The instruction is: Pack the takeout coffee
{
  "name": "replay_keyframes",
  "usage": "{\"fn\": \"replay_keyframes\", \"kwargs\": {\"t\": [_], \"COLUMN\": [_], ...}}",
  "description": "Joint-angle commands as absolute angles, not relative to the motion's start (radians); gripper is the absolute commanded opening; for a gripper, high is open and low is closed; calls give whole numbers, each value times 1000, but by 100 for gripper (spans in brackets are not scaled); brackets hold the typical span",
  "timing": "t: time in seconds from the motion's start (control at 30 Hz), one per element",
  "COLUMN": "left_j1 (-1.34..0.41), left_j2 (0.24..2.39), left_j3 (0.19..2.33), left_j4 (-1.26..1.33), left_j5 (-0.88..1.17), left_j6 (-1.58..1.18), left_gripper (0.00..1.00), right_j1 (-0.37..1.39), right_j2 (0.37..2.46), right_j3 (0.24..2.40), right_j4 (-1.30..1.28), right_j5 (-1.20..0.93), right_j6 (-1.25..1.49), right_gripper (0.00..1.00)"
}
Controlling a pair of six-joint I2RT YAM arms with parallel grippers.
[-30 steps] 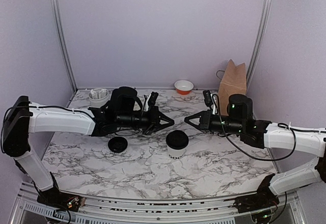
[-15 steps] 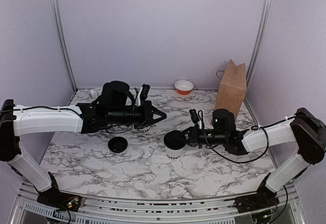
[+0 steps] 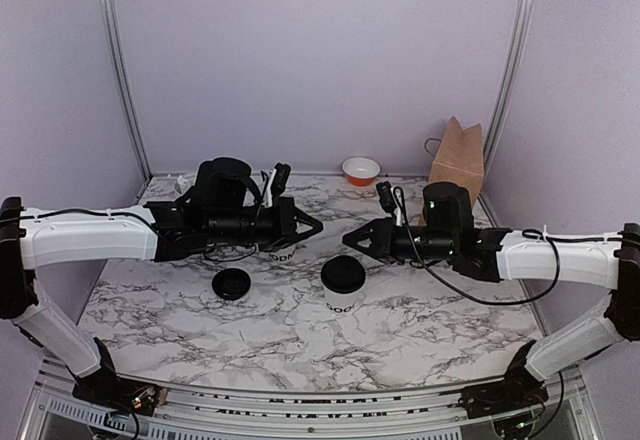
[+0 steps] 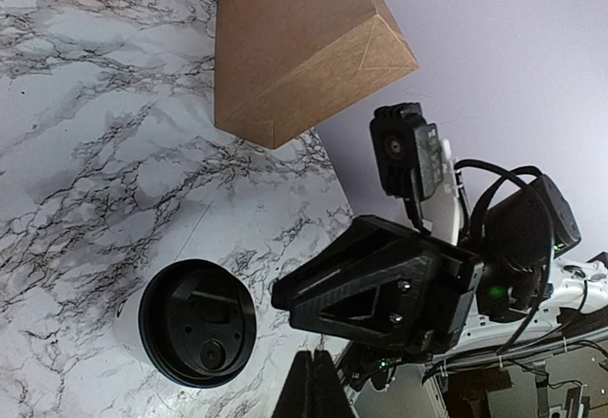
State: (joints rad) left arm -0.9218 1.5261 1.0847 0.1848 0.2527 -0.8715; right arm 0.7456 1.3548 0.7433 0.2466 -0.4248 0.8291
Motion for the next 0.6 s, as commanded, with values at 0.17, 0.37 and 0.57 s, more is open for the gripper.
{"fn": "replay_keyframes", "kwargs": {"t": [0.17, 0.37, 0.57], "left_j1": [-916, -914, -914], "left_j2": [1393, 1309, 1247], "left_j3": [1052, 1010, 969], "left_j4": [66, -61, -137], "left_j5": [106, -128, -265], "left_j6": [-753, -687, -675], "left_gripper": [31, 73, 99], "right_j1": [770, 858, 924], "right_j2": [1340, 1383, 1438], "right_j3": [927, 1021, 1063], "right_j4": [-143, -306, -362], "right_j5": [-219, 3, 95], "right_j6": [525, 393, 340], "right_gripper": [90, 99, 100]}}
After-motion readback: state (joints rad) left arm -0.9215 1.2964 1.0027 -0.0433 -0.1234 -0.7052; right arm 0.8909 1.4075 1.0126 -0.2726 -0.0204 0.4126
